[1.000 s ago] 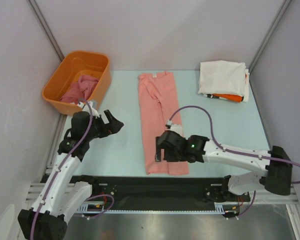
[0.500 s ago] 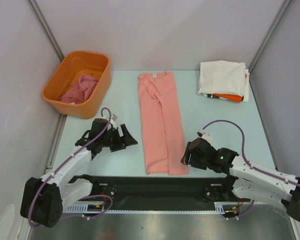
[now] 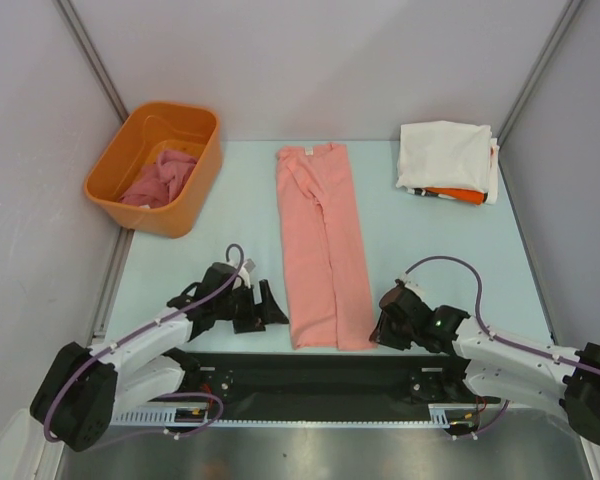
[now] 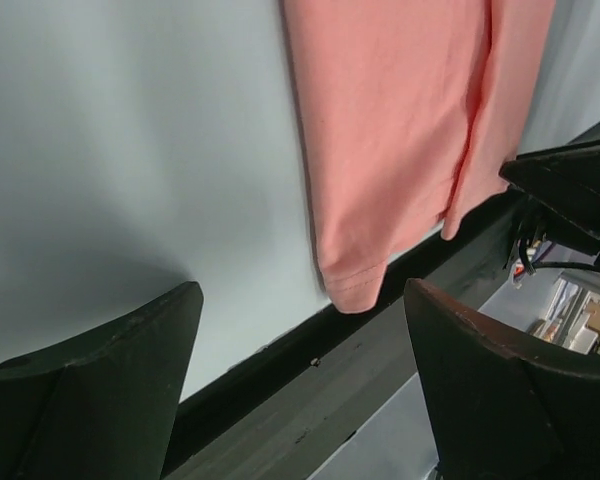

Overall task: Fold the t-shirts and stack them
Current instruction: Fold the tshirt

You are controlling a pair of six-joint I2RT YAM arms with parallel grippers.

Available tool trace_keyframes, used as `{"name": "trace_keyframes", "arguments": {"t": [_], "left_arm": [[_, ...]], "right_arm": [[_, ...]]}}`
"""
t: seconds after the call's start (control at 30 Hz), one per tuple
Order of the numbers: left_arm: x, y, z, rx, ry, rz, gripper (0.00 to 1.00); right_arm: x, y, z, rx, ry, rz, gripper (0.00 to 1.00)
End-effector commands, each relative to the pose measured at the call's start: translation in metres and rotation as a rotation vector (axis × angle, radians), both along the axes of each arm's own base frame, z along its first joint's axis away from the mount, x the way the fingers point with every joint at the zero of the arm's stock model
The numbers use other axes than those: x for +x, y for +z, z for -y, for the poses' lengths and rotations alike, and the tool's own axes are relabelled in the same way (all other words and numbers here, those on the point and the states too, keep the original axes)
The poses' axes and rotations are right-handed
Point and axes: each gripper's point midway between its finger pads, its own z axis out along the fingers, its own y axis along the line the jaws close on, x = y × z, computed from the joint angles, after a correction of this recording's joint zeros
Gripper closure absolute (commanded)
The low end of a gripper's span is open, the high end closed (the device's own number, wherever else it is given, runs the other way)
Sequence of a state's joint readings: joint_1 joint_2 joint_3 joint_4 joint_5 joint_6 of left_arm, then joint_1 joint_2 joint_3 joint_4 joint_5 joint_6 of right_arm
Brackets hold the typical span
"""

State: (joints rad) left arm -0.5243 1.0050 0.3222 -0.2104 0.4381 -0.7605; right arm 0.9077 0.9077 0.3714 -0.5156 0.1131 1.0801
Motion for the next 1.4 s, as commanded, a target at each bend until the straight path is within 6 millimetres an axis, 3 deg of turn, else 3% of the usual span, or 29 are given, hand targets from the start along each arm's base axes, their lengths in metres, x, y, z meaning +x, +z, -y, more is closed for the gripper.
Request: {"name": "trace_keyframes", "arguments": {"t": [0.0,0.13,0.33,0.57,0.67,0.7,0.77,0.8,0.87,0.97,1.2,1.37], "left_arm": [[-0.011,-0.012,0.008,-0.008,-0.018,-0.035,0.11],[-0.018,-0.017,0.019,0.004,-0.049,-0.05,0.16],[-0.036,-0.031,0.025,0.056,-0.093,-0.109,0.45],[-0.046,-0.045,0.03,0.085,-0.1,-0.125,0.49],[-0.044,-0.047,0.036,0.1,-0.116,-0.128,0.62],[-0.046,-0.052,0.036,0.118,-0.121,-0.142,0.74],[-0.046,-0.055,0.037,0.132,-0.123,-0.149,0.83],[-0.047,-0.058,0.036,0.141,-0.124,-0.159,0.93],[-0.052,-0.059,0.033,0.153,-0.123,-0.173,1.0],[-0.059,-0.051,0.026,0.201,-0.121,-0.172,1.0],[-0.073,-0.01,0.014,0.2,-0.105,-0.122,0.99],[-0.059,0.027,0.007,0.216,-0.062,-0.032,0.96]], "right_arm": [[0.0,-0.004,-0.005,0.035,-0.015,-0.006,0.72],[-0.002,-0.005,-0.001,0.025,-0.015,-0.009,0.75],[-0.003,-0.005,0.003,0.019,-0.025,-0.005,0.78],[-0.004,-0.009,0.001,0.033,-0.023,-0.01,0.8],[-0.004,-0.01,-0.001,0.04,-0.016,-0.013,0.84],[-0.005,-0.011,-0.001,0.038,-0.014,-0.015,0.87],[-0.005,-0.01,-0.001,0.038,-0.008,-0.016,0.97],[-0.005,-0.01,-0.002,0.04,-0.007,-0.016,1.0],[-0.008,-0.009,-0.001,0.042,-0.007,-0.023,1.0],[-0.014,-0.006,0.0,0.049,-0.015,-0.046,1.0],[-0.03,0.024,-0.014,0.066,0.02,-0.035,1.0],[-0.013,0.061,-0.027,0.068,0.021,0.044,1.0]]}}
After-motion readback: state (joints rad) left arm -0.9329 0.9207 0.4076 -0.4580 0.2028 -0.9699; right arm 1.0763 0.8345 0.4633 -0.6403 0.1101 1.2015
